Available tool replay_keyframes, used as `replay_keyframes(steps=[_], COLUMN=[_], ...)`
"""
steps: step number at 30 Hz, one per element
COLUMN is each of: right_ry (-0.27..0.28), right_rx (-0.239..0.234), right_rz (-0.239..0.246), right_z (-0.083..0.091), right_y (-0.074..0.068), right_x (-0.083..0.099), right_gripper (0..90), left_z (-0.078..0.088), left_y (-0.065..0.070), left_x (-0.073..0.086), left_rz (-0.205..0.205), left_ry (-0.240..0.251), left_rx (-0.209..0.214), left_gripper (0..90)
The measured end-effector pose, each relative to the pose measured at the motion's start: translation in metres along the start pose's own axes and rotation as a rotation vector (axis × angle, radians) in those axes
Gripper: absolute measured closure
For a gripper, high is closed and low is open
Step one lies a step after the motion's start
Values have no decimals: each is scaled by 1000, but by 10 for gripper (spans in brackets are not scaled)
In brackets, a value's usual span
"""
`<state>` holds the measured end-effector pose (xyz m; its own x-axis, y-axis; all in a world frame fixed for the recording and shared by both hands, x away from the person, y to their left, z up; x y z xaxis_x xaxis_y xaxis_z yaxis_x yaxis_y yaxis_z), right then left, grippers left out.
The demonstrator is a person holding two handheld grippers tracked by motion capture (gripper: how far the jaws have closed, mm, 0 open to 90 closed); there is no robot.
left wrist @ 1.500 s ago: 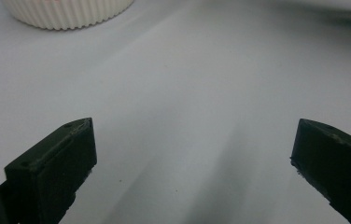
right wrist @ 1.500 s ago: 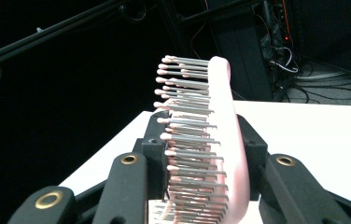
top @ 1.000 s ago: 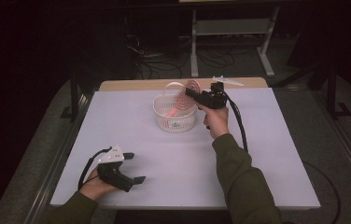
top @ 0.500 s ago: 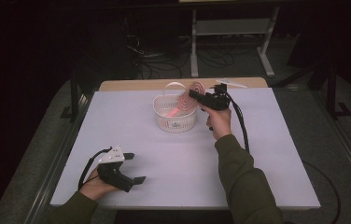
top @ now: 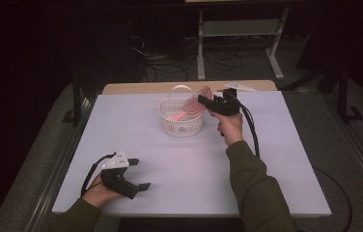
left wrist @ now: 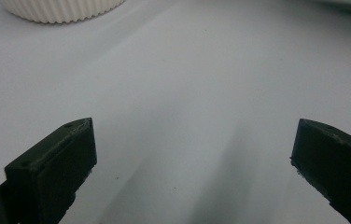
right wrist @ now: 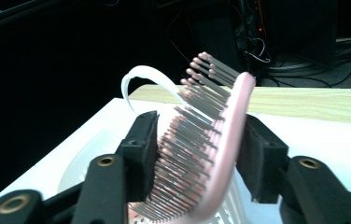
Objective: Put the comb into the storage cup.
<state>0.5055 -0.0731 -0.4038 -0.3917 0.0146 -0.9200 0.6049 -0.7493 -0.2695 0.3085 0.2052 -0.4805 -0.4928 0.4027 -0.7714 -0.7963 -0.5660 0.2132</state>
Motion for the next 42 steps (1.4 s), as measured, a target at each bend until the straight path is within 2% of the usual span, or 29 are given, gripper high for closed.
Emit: replay_keyframes(steps=[6,9,16,23,30,36,42], right_ry=[-29,-41,-71,-104,-140,-172,-213], right_rx=[24,28,29,-7,-18,-22,-17], right_rz=[51,57,103,130,160,199,237], right_z=[5,8,20,33,48,59,68], right_y=[0,1,1,-1,-5,-8,-13], right_x=[0,0,-1,0,8,16,27], right_gripper=[431,381,347,250,145,117,36], left_z=[0,0,0,0,1,2,3], left_y=[0,-1,-2,-3,-3,-3,-5], left_x=[0,0,0,0,0,0,-2], left_rz=[4,8,7,10,17,14,20], left_ry=[1,2,0,1,6,8,19], left_rx=[-5,-8,-11,-15,-22,-23,-33], left_gripper=[0,0,0,0,0,0,0])
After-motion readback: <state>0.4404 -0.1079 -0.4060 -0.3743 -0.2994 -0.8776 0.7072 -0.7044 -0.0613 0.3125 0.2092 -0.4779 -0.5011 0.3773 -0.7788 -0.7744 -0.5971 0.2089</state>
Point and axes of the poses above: each handheld gripper's, and its own axes: z roughly backward along the jaws, x roughly out of its underside, y roughly to its right, the point moved 7 cm from there along -z, roughly forward along the jaws, and after that the axes turned 9 degrees about z, right-handed, at the moved point
